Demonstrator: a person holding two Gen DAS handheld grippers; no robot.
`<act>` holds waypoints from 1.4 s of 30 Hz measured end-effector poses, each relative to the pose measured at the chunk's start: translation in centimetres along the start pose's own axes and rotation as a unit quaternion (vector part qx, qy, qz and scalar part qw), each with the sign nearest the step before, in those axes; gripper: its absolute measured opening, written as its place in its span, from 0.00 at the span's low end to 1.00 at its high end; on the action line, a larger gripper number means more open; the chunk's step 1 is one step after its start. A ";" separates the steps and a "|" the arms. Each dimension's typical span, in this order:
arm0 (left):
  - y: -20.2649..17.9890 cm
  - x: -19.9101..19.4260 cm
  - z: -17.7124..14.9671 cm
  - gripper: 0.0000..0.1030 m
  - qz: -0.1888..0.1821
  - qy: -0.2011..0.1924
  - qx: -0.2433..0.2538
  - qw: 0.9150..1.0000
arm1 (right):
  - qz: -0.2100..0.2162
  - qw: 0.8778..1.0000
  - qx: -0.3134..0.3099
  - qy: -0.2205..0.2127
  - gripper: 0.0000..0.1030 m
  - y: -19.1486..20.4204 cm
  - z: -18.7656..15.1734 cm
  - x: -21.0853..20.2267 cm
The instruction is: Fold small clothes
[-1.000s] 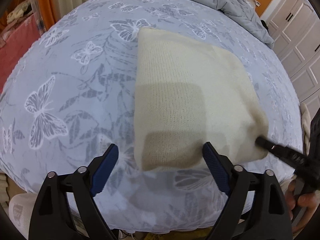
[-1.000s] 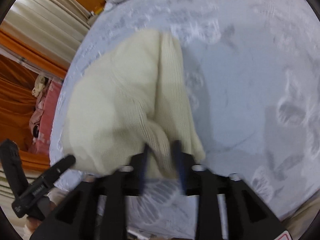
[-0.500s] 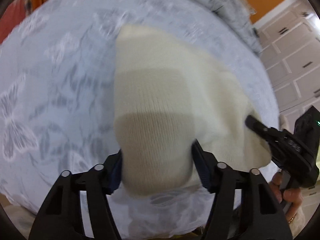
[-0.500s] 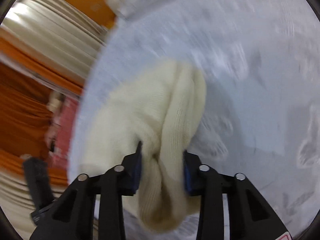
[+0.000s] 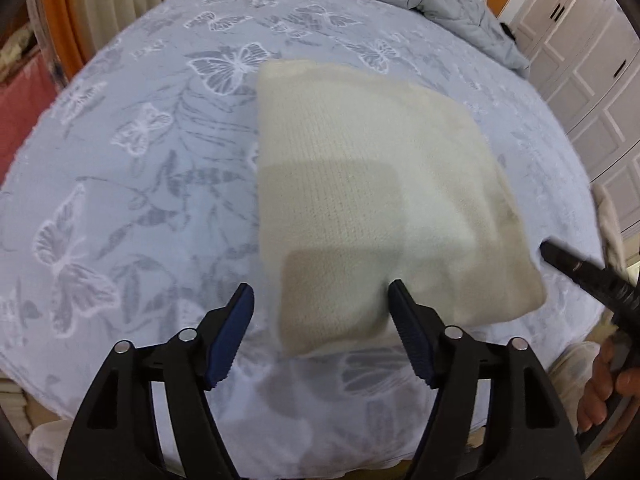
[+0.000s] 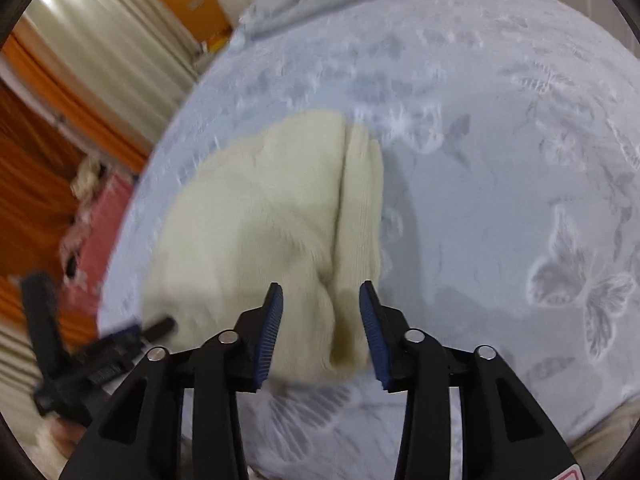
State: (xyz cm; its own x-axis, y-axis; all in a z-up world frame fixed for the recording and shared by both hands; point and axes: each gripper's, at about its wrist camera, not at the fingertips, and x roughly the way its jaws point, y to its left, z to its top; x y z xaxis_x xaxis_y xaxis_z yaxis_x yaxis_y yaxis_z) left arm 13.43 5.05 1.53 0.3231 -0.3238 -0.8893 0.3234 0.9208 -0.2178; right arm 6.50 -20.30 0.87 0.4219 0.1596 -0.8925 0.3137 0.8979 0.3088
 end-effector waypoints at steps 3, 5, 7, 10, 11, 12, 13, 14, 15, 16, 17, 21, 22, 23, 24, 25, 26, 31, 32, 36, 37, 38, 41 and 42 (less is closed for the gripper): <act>-0.5 0.0 0.1 0.68 0.022 0.013 0.001 1.000 | -0.021 1.000 -0.014 0.011 0.31 0.3 -0.9 1.5; -0.7 -0.5 -0.3 0.70 0.042 0.017 0.001 0.999 | -0.025 1.000 -0.002 0.009 0.31 0.9 -0.9 -0.1; -0.8 -1.4 -0.8 0.72 0.049 0.014 0.001 0.999 | -0.020 1.000 -0.004 -0.003 0.33 1.3 -1.3 -1.9; -1.2 -2.8 -1.3 0.82 0.066 0.003 0.004 0.998 | -0.025 0.999 -0.015 -0.035 0.37 1.8 -3.0 -4.5; -1.5 -3.4 -1.5 0.87 0.071 -0.006 0.003 0.997 | -0.031 0.999 -0.015 -0.039 0.40 1.8 -3.8 -5.1; -1.8 -3.9 -1.7 0.88 0.075 -0.014 0.005 0.997 | -0.040 0.998 -0.011 -0.044 0.48 2.0 -4.4 -5.8; -2.2 -4.4 -1.9 0.89 0.078 -0.021 0.009 0.997 | -0.044 0.998 -0.006 -0.048 0.54 2.0 -5.1 -6.3; -2.7 -4.9 -2.2 0.91 0.082 -0.029 0.014 0.996 | -0.045 0.998 -0.001 -0.051 0.57 2.0 -5.8 -6.8; -3.1 -5.4 -2.5 0.92 0.088 -0.035 0.018 0.995 | -0.049 0.997 0.005 -0.053 0.61 1.7 -6.4 -7.2; -3.5 -5.8 -2.9 0.92 0.092 -0.041 0.019 0.995 | -0.054 0.997 0.007 -0.054 0.63 1.7 -6.9 -7.4; -3.8 -6.0 -3.1 0.92 0.093 -0.044 0.018 0.995 | -0.061 0.997 0.009 -0.055 0.64 1.8 -7.1 -7.5; -4.7 -6.8 -4.4 0.92 0.102 -0.058 0.014 0.993 | -0.083 0.994 0.008 -0.069 0.71 1.9 -8.7 -8.3; -4.9 -6.9 -4.7 0.92 0.105 -0.061 0.013 0.992 | -0.092 0.993 0.004 -0.077 0.74 2.0 -8.9 -8.3; -5.1 -6.9 -5.1 0.92 0.110 -0.064 0.014 0.992 | -0.100 0.991 0.000 -0.085 0.75 2.0 -9.3 -8.5; -5.4 -6.9 -5.5 0.92 0.116 -0.066 0.016 0.991 | -0.105 0.990 -0.002 -0.089 0.78 2.1 -9.7 -8.6; -5.5 -6.8 -5.7 0.92 0.119 -0.068 0.016 0.990 | -0.115 0.989 -0.010 -0.098 0.79 2.1 -10.5 -8.5; -5.7 -6.6 -6.2 0.92 0.124 -0.071 0.017 0.990 | -0.119 0.988 -0.014 -0.101 0.80 2.0 -10.8 -8.5; -6.3 -5.3 -8.5 0.93 0.135 -0.074 0.025 0.988 | -0.139 0.984 -0.028 -0.108 0.81 1.5 -13.5 -7.5; -6.6 -5.0 -9.1 0.93 0.141 -0.075 0.031 0.987 | -0.138 0.984 -0.021 -0.106 0.81 1.3 -13.7 -7.3; -6.9 -4.2 -10.5 0.93 0.150 -0.082 0.034 0.985 | -0.135 0.985 0.019 -0.108 0.81 0.2 -14.4 -6.7; -6.9 -4.1 -10.6 0.93 0.152 -0.082 0.031 0.984 | -0.137 0.984 0.020 -0.112 0.81 0.1 -14.5 -6.7; -6.8 -3.8 -10.8 0.93 0.154 -0.082 0.030 0.984 | -0.138 0.984 0.018 -0.115 0.81 0.1 -14.6 -6.6; -6.8 -3.4 -11.2 0.93 0.156 -0.087 0.028 0.983 | -0.141 0.983 0.005 -0.120 0.83 0.4 -14.8 -6.2; -6.8 -3.2 -11.3 0.93 0.159 -0.090 0.029 0.983 | -0.141 0.983 0.001 -0.120 0.83 0.5 -14.8 -6.1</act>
State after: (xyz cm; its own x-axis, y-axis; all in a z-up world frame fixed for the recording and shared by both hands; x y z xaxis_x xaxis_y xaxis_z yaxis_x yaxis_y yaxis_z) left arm 0.19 2.31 1.33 0.5655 -0.0596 -0.8226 0.2287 0.9696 0.0869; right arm -8.46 -14.79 1.58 0.5067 -0.1972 -0.8393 0.4486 0.8916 0.0614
